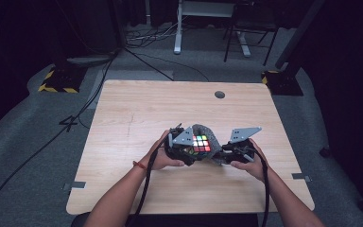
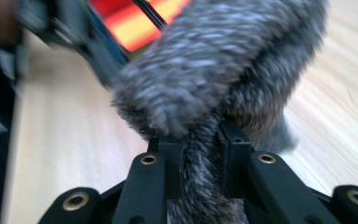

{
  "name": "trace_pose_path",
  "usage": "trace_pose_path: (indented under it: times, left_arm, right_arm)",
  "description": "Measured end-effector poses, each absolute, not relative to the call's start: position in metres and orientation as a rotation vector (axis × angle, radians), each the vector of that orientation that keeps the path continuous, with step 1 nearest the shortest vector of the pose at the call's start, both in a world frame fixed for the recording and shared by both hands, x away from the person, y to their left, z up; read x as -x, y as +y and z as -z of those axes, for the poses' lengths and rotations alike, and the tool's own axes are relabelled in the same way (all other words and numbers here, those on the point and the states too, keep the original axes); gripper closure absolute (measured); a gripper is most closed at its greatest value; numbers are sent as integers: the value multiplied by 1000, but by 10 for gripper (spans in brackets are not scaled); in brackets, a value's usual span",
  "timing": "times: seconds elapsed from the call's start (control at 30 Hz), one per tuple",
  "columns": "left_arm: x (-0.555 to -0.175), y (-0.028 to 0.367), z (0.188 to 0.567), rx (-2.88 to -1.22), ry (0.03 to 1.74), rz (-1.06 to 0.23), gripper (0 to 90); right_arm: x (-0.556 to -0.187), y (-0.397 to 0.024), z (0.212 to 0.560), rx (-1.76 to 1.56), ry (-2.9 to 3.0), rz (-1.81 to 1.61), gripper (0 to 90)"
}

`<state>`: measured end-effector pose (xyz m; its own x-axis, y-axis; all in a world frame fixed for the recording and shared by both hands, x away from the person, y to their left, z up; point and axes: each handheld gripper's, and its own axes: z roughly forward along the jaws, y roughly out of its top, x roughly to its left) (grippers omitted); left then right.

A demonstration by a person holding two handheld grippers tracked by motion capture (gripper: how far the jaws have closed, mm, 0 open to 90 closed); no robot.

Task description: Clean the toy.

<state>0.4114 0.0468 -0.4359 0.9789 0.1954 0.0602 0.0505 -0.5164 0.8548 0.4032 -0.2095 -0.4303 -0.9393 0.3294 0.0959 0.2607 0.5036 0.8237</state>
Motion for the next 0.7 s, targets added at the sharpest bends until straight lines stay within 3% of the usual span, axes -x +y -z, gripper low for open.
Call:
trace_pose_path:
  times: [0.5, 0.7]
  left_arm:
    - [-410, 48, 435, -2100, 129, -176, 334]
    - [-406, 46, 429, -2063, 100, -149, 335]
  right_arm:
    - [-396, -216, 413, -471, 2560, -1584, 755]
    - [-399, -206, 426, -484, 2646, -1396, 755]
